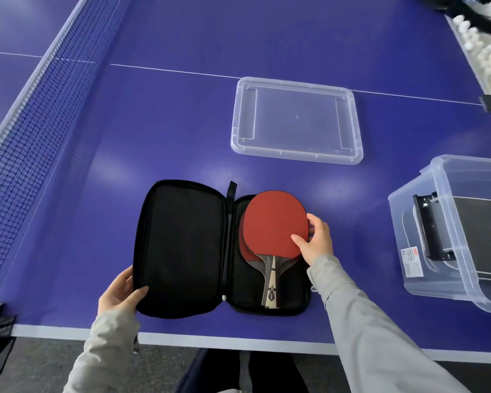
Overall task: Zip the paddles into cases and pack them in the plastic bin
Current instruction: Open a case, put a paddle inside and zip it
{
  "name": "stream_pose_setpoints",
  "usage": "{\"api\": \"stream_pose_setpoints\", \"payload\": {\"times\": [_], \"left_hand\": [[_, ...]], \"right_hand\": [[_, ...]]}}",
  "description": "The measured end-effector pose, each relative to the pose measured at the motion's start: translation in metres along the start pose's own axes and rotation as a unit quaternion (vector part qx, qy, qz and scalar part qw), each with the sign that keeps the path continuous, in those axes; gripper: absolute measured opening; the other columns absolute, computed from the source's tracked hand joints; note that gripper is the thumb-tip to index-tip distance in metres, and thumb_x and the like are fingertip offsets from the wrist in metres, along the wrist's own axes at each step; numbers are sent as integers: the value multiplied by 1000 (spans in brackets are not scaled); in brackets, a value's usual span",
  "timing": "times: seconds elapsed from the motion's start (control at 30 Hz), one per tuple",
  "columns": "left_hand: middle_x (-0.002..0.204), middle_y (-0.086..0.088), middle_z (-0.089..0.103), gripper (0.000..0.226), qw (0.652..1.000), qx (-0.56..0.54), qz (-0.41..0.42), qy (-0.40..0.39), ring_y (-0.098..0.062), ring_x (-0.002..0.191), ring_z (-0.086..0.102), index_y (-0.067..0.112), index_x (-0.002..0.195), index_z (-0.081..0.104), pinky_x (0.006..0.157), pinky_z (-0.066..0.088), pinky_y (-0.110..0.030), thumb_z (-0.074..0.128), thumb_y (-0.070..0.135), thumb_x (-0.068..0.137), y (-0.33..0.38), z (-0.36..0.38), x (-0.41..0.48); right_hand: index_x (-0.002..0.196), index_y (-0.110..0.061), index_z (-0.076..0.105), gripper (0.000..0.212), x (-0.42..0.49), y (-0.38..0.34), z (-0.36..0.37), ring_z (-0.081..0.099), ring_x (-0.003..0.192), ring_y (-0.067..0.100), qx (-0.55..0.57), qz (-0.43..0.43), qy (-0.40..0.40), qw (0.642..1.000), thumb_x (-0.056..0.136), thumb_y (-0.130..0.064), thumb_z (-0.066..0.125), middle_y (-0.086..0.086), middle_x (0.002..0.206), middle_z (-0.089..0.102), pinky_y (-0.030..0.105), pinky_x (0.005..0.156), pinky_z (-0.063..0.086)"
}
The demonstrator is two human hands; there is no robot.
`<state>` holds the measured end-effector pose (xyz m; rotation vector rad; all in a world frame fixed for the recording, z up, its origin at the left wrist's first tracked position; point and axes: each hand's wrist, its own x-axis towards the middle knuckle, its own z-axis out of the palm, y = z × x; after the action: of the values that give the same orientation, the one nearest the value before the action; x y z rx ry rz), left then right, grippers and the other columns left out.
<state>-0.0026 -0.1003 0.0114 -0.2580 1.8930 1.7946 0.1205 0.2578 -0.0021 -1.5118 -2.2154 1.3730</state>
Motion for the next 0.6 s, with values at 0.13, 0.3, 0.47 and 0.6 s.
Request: {"api": "stream_pose_setpoints", "payload": {"times": [0.13,0.3,0.47,0.6], "left_hand": [[112,-10,68,43,1000,-6,-10,8,-26,100,65,16,116,62,78,55,-17,52,-12,86,-4,-2,4],[109,-9,68,43,1000,-1,-17,14,-24,99,64,9,122,59,78,55,-16,51,-13,86,-5,-2,5],[103,-2,67,36,999,18,-27,13,-4,47,59,10,119,57,40,44,-8,49,-9,89,2,2,0],[104,-3,67,36,999,28,-35,16,-1,48,59,8,121,55,40,45,-9,48,-8,89,1,1,1]], "right_hand": [[131,-14,47,60,-1,0,-2,52,103,17,16,-10,2,1000,77,-2,72,6,127,44,29,90,46],[115,-22,53,57,2,3,-9,60,91,15,170,40,-16,984,71,9,73,7,113,60,27,79,49],[116,-18,59,48,2,12,-12,66,93,25,285,82,-28,955,79,11,65,18,103,68,38,85,54],[120,-15,61,47,3,12,-12,69,92,23,325,98,-30,940,81,11,63,12,100,70,33,81,55]]}}
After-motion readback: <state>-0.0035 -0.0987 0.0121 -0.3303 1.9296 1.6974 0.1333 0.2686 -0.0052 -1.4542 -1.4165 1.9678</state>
